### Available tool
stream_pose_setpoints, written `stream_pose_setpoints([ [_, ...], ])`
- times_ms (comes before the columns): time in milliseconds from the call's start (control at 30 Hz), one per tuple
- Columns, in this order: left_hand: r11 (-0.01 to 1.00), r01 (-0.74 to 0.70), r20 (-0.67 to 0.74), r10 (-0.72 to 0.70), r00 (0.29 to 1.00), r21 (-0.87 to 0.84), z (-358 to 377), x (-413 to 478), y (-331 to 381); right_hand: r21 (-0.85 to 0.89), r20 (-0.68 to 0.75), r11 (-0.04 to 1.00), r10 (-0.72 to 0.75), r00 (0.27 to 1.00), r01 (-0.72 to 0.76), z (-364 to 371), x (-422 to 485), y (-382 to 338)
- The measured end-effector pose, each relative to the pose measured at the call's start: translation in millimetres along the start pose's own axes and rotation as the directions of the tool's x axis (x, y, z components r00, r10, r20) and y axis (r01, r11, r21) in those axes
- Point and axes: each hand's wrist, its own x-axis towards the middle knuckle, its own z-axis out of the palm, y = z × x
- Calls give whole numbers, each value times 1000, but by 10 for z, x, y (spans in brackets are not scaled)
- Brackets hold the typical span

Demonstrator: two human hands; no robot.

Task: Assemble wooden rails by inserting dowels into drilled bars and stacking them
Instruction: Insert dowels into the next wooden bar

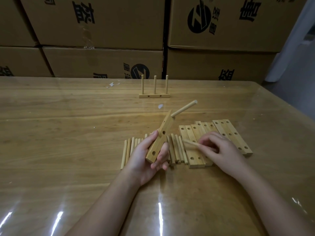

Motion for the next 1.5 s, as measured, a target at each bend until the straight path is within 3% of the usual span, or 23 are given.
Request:
stream_pose_setpoints([
  [100, 1000, 4, 22, -4, 1000, -4, -23, -1, -15, 378, -155, 925, 96, 983, -31, 59, -27, -151],
  [333, 1000, 5, 66, -4, 998, -5, -47, 14, -24, 508, -154, 860, 36, 987, 48, 194, -94, -343],
  [633, 997, 44, 109, -51, 993, 69, -38, 28, -59, 466, -129, 883, 7, 992, 54, 244, -109, -356],
  [900, 978, 69, 92, -89, 992, 198, 3, 18, -85, 260, -309, 944, -119, 944, 204, 213, -102, -364],
  [1100, 962, 149, 61, -167, 984, 230, -6, -7, -50, 154, -405, 959, -157, 901, 237, 176, -86, -347],
  [1500, 938, 78, 27, -93, 995, 339, 48, -36, -64, -67, -489, 956, -281, 826, 286, 127, -73, -336],
])
